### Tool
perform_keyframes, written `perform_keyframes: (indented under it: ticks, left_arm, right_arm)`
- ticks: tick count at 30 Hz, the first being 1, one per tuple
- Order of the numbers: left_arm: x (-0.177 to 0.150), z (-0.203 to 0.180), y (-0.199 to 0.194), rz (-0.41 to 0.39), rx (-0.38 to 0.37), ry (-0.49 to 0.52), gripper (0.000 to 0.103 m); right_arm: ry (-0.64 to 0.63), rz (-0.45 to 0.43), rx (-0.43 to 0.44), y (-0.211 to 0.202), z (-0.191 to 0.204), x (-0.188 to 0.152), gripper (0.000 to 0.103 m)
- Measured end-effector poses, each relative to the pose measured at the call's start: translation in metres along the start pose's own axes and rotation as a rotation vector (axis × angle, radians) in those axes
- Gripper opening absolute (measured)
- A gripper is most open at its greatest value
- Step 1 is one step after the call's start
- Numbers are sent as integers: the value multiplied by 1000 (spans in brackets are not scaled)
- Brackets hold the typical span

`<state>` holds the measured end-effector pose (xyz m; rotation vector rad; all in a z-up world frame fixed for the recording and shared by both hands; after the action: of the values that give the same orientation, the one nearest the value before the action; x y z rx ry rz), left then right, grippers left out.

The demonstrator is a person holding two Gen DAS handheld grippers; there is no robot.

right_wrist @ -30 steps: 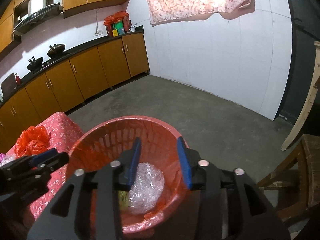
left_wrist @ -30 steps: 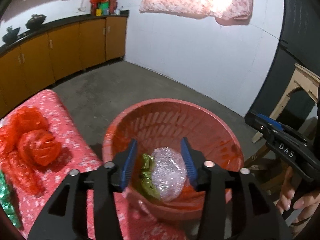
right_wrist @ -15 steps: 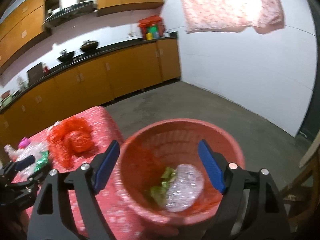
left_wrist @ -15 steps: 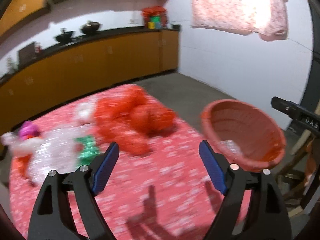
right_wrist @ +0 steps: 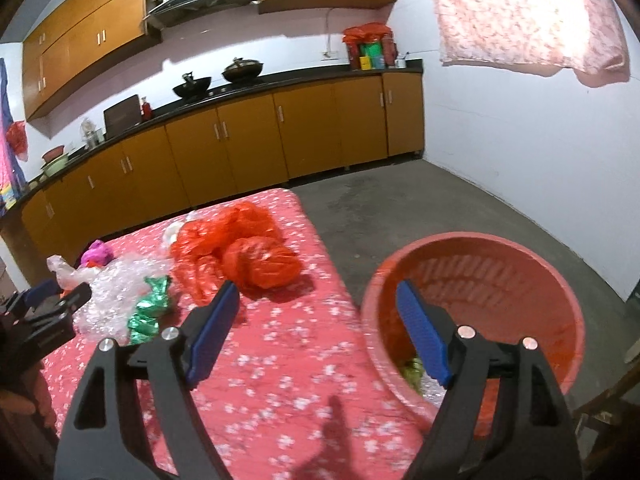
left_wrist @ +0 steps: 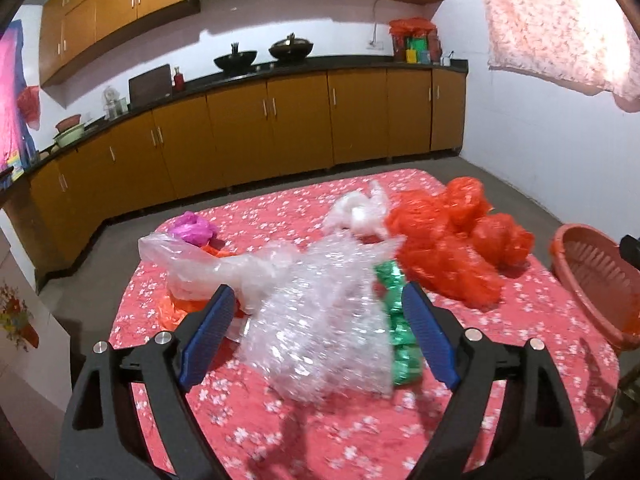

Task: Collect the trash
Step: 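Grasp the clear bubble-wrap bundle on the table with the left tool, then grasp the red plastic bag with the right tool while the left tool holds the bundle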

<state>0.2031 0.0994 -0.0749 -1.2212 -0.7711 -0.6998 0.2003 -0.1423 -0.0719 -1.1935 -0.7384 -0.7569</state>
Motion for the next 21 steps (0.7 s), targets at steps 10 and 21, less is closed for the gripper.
perform_keyframes:
  ticks: [10, 21]
  left_arm:
    - [-9, 12, 44, 149, -74, -23, 57]
    - [-12, 14, 35, 126, -116, -32, 10]
  right_arm:
    - [-18, 52, 21, 26, 22, -3, 79]
    - [-18, 75, 14, 39, 22, -8, 79]
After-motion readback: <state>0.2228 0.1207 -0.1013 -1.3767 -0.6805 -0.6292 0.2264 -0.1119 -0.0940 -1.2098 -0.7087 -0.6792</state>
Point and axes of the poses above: each gripper's, at about its wrist camera, not at the fingertips, and y roughly the way its jaws point, z to its left, x to its top, the point moved 3 cm from there along y, roughly the way its jaws point, and after that the axes turned 6 degrees about x, right-handed, at the moved point
